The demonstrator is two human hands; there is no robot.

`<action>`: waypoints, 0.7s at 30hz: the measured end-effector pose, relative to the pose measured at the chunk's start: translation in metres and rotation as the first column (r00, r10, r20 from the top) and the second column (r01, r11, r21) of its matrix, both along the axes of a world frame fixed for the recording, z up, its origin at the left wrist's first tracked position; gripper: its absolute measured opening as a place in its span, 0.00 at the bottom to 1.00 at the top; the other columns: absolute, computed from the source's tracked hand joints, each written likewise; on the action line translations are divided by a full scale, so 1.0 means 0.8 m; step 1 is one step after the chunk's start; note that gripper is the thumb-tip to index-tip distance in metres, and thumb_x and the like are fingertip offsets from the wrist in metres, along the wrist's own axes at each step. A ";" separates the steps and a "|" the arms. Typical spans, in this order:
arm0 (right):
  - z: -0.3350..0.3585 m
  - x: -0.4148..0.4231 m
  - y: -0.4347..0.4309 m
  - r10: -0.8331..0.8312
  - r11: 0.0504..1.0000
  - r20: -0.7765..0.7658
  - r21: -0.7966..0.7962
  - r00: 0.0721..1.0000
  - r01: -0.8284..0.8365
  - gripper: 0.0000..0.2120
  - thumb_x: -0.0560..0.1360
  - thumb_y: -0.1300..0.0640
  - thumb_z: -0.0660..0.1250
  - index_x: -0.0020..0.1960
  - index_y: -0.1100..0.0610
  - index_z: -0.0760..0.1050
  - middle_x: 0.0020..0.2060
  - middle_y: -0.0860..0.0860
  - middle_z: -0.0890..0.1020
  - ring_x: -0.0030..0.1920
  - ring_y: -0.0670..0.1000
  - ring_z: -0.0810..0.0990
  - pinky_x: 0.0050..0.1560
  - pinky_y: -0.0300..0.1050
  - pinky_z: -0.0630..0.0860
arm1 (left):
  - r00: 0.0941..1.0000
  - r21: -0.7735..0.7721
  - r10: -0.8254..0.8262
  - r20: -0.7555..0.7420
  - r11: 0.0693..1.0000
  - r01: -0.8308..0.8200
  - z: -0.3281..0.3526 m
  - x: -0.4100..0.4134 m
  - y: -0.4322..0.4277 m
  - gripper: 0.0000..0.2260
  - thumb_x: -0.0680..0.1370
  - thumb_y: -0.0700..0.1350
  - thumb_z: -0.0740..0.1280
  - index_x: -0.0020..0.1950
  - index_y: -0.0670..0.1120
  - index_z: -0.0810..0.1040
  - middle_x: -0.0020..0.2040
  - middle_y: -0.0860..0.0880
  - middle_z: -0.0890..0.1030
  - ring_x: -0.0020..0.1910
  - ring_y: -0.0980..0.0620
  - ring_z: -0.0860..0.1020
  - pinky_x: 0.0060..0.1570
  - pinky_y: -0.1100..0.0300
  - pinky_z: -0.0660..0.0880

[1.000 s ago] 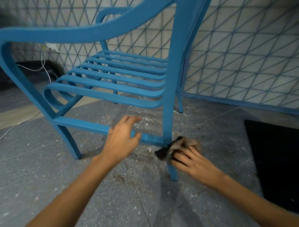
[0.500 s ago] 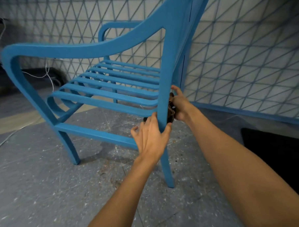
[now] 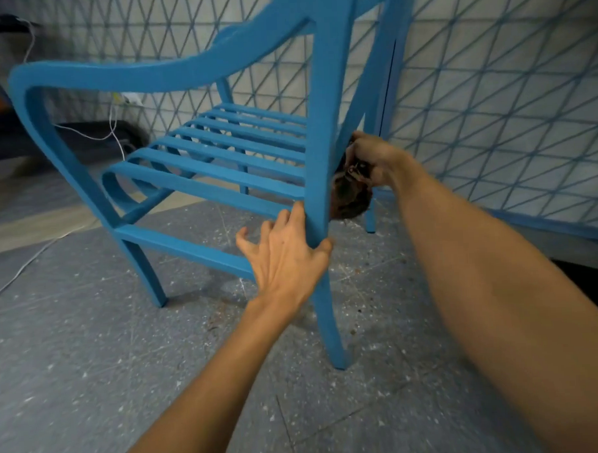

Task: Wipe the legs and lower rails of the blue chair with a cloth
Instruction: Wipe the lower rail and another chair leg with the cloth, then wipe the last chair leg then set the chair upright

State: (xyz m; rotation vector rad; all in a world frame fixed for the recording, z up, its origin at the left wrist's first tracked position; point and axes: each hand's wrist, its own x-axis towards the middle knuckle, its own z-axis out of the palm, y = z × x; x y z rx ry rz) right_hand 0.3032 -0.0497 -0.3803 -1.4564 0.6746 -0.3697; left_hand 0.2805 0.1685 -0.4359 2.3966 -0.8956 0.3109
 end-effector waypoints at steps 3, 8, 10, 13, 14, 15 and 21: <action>0.009 -0.008 0.013 0.125 0.988 -0.061 -0.083 0.990 -0.130 0.26 0.69 0.77 0.46 0.50 0.55 0.74 0.42 0.58 0.79 0.41 0.55 0.81 0.34 0.45 0.82 | 0.999 0.018 0.029 -0.046 0.999 -0.028 0.003 0.009 0.026 0.19 0.72 0.59 0.65 0.58 0.51 0.71 0.47 0.53 0.76 0.53 0.46 0.75 0.66 0.37 0.56; 0.028 -0.020 0.062 0.166 0.974 -0.102 -0.138 0.981 -0.179 0.28 0.71 0.77 0.46 0.58 0.54 0.72 0.40 0.54 0.82 0.36 0.50 0.83 0.31 0.40 0.79 | 0.992 0.136 0.093 -0.086 0.987 -0.081 0.020 0.029 0.078 0.20 0.71 0.60 0.68 0.56 0.48 0.73 0.52 0.49 0.81 0.57 0.41 0.76 0.65 0.28 0.50; 0.033 -0.026 0.081 0.208 0.969 -0.059 -0.126 0.976 -0.214 0.25 0.72 0.77 0.47 0.54 0.55 0.74 0.38 0.54 0.83 0.34 0.49 0.84 0.31 0.41 0.79 | 0.989 0.177 0.126 -0.074 0.978 -0.111 0.024 0.038 0.099 0.22 0.72 0.60 0.68 0.58 0.47 0.73 0.53 0.46 0.81 0.59 0.39 0.74 0.65 0.27 0.48; 0.036 -0.033 0.114 0.262 0.959 0.014 -0.112 0.965 -0.259 0.22 0.75 0.77 0.50 0.55 0.56 0.74 0.40 0.54 0.82 0.35 0.49 0.84 0.33 0.44 0.81 | 0.972 0.218 0.211 -0.107 0.958 -0.184 0.033 0.054 0.132 0.23 0.72 0.59 0.69 0.59 0.46 0.73 0.54 0.44 0.80 0.61 0.38 0.74 0.65 0.26 0.46; 0.033 -0.031 0.124 0.261 0.961 0.039 -0.106 0.964 -0.256 0.25 0.73 0.78 0.51 0.59 0.56 0.73 0.43 0.56 0.83 0.40 0.52 0.85 0.37 0.48 0.82 | 0.966 0.243 0.235 -0.111 0.949 -0.203 0.035 0.062 0.141 0.23 0.71 0.59 0.69 0.59 0.46 0.72 0.55 0.44 0.80 0.61 0.38 0.74 0.65 0.26 0.46; 0.030 -0.028 0.131 0.255 0.963 0.050 -0.109 0.966 -0.248 0.29 0.70 0.80 0.53 0.62 0.56 0.73 0.47 0.58 0.83 0.46 0.56 0.85 0.42 0.54 0.82 | 0.961 0.268 0.255 -0.105 0.938 -0.219 0.038 0.071 0.149 0.23 0.71 0.59 0.69 0.58 0.45 0.72 0.55 0.43 0.80 0.61 0.38 0.74 0.65 0.26 0.45; 0.015 -0.027 0.171 0.169 0.967 0.124 -0.211 0.978 -0.140 0.30 0.68 0.80 0.54 0.62 0.55 0.71 0.37 0.54 0.80 0.33 0.49 0.80 0.31 0.41 0.78 | 0.958 0.363 0.281 -0.061 0.900 -0.241 0.043 0.122 0.183 0.26 0.72 0.59 0.69 0.62 0.45 0.71 0.58 0.41 0.79 0.62 0.37 0.73 0.65 0.26 0.44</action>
